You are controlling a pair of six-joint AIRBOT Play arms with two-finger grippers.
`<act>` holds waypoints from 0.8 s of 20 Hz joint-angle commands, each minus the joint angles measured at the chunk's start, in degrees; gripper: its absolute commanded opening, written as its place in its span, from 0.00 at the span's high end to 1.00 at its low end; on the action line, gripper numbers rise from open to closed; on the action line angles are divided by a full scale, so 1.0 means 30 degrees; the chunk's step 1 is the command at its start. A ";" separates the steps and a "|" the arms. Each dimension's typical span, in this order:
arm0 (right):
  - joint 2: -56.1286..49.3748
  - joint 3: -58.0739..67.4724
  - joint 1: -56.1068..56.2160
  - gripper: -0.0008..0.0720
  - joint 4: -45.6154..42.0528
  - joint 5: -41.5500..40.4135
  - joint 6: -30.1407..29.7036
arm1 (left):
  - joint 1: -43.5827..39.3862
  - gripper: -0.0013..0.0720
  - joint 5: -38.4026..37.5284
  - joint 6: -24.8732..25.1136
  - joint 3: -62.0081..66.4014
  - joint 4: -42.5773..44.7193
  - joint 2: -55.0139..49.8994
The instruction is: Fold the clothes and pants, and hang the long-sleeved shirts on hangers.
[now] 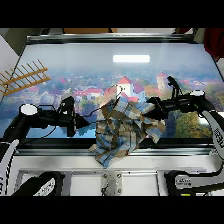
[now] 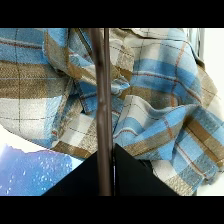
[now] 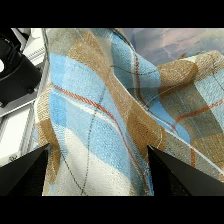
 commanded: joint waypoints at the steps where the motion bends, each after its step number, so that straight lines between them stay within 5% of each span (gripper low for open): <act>1: -0.0015 -0.0015 0.0015 0.08 0.0153 0.0044 0.0007 | -0.0015 0.96 0.0015 0.0000 0.0000 -0.0248 0.0007; 5: -0.0015 -0.0015 0.0015 0.12 0.0153 0.0044 0.0015 | -0.0015 0.96 0.0022 0.0000 0.0007 -0.0248 0.0007; 6: -0.0015 -0.0015 0.0015 0.42 0.0153 0.0051 0.0015 | -0.0015 0.96 0.0022 0.0000 0.0000 -0.0240 0.0007; 7: -0.0015 -0.0015 0.0015 0.92 0.0153 0.0058 0.0015 | -0.0015 0.96 0.0029 0.0000 0.0007 -0.0240 0.0007; 16: -0.0029 -0.0022 0.0015 0.96 0.0160 0.0036 0.0007 | -0.0015 0.96 0.0561 -0.0044 0.0007 -0.0248 0.0007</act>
